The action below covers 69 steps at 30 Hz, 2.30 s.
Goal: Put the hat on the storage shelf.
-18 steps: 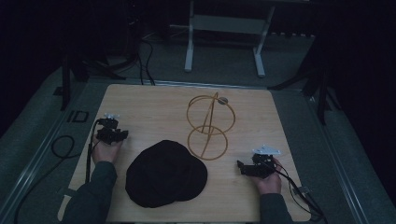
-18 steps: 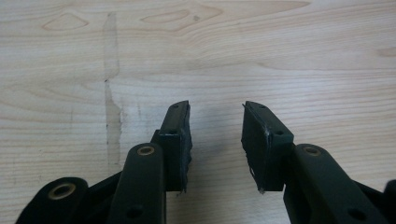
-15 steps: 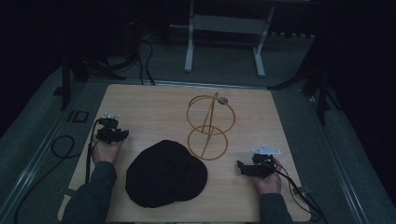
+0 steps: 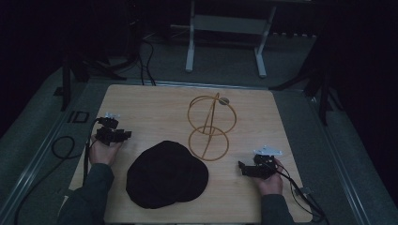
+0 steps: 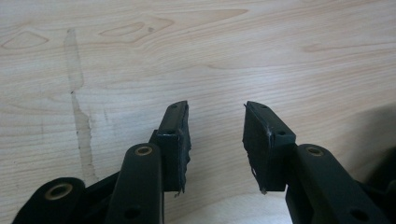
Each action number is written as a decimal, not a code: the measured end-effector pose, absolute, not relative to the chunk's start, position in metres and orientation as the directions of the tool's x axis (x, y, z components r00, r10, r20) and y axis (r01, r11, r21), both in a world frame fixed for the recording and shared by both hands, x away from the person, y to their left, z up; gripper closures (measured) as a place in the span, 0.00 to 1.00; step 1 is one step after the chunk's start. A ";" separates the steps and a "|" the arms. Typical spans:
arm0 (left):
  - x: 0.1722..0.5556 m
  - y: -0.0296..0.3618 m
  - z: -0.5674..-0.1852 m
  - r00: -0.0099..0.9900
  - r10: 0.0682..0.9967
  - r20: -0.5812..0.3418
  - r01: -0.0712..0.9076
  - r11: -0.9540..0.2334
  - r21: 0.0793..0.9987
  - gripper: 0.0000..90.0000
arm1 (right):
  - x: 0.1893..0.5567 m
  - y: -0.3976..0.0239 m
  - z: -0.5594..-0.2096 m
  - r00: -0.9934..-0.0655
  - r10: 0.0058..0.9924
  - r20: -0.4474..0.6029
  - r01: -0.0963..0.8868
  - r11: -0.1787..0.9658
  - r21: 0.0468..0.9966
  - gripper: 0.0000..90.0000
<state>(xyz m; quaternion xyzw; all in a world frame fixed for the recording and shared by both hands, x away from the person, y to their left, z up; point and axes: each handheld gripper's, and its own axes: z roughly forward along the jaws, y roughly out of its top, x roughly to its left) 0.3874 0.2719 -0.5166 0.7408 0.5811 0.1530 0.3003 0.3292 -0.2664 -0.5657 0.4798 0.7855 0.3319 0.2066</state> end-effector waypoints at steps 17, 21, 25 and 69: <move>0.377 0.261 -0.500 0.370 0.904 -0.212 0.771 -0.172 0.613 0.66 | 0.329 -0.266 -0.566 -0.454 0.891 -0.006 0.616 0.319 0.720 0.13; 0.374 0.257 -0.499 0.402 0.889 -0.219 0.767 -0.196 0.611 0.65 | 0.329 -0.266 -0.566 -0.454 0.891 -0.006 0.617 0.319 0.720 0.13; 0.373 0.254 -0.499 0.424 0.876 -0.231 0.764 -0.209 0.610 0.64 | 0.329 -0.266 -0.566 -0.454 0.891 -0.006 0.617 0.319 0.719 0.13; 0.370 0.197 -0.535 0.590 0.768 -0.250 0.761 -0.426 0.489 0.55 | 0.329 -0.266 -0.566 -0.454 0.891 -0.006 0.616 0.320 0.720 0.13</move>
